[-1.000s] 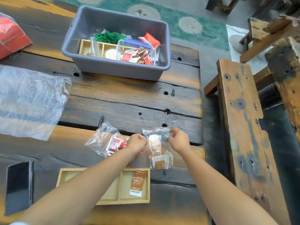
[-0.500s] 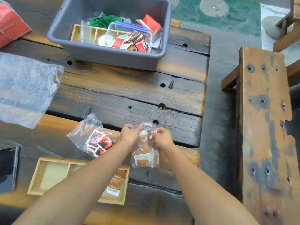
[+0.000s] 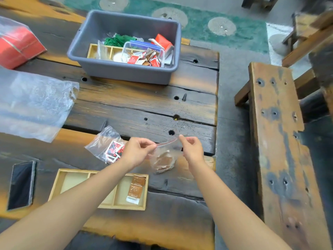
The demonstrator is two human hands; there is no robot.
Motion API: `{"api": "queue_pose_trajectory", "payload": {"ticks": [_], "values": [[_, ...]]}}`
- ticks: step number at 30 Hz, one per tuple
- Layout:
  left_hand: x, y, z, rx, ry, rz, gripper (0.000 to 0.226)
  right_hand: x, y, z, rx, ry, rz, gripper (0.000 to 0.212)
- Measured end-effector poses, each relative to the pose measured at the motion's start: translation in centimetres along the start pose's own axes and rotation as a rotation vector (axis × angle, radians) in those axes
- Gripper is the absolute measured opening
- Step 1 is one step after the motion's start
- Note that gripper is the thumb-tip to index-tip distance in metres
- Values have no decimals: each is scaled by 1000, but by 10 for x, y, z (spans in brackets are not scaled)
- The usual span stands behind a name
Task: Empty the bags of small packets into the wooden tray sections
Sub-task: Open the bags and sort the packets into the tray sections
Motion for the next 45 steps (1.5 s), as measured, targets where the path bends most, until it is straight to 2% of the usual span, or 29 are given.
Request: {"api": "queue_pose_trajectory", "payload": {"ticks": [2,4,6,9,11,14,18,21,25,27,29,31,34,39,42,45], "values": [[3,6,-14,22,-9,78,16,8,-4,-28,58,4,38,38],[7,13,-28,46,-31,124,17,18,-5,-54,118,38,65,40],[12,18,-40,58,-74,111,22,24,-5,-69,147,-8,103,35],[23,24,-58,38,-82,2,26,31,-6,-89,192,14,140,16],[34,28,-69,-19,-4,-100,22,34,-11,-99,183,-11,57,7],[40,36,-78,-23,57,-65,22,37,-14,-110,146,-45,-74,23],[33,38,-87,-54,113,-54,23,36,-11,-117,74,-25,-408,13],[28,35,-86,-71,186,-121,19,33,-15,-110,47,-42,-519,15],[26,28,-81,-169,214,-245,22,25,-21,-100,0,-4,-575,25],[31,27,-77,-208,191,-219,26,22,-25,-96,-55,6,-611,31],[38,29,-74,-188,139,-133,21,21,-30,-96,-132,23,-655,29],[42,29,-73,-189,106,-158,12,21,-34,-98,-188,65,-681,23],[37,29,-74,-230,133,-234,5,17,-39,-99,-189,156,-614,15],[25,35,-70,-269,266,-252,6,8,-41,-103,-24,277,-260,14],[21,34,-68,-258,338,-216,12,4,-40,-108,-13,297,-200,11],[20,30,-67,-242,388,-175,15,0,-40,-111,-18,323,-163,20]]}}
Point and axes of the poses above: each hand's wrist, its own z-axis towards the middle knuckle, its own x-axis out of the palm, y = z × x, the point moved 1 cm from there along z, towards the middle knuckle, and after that the axes turned 7 degrees about y, right-handed, at the moved point
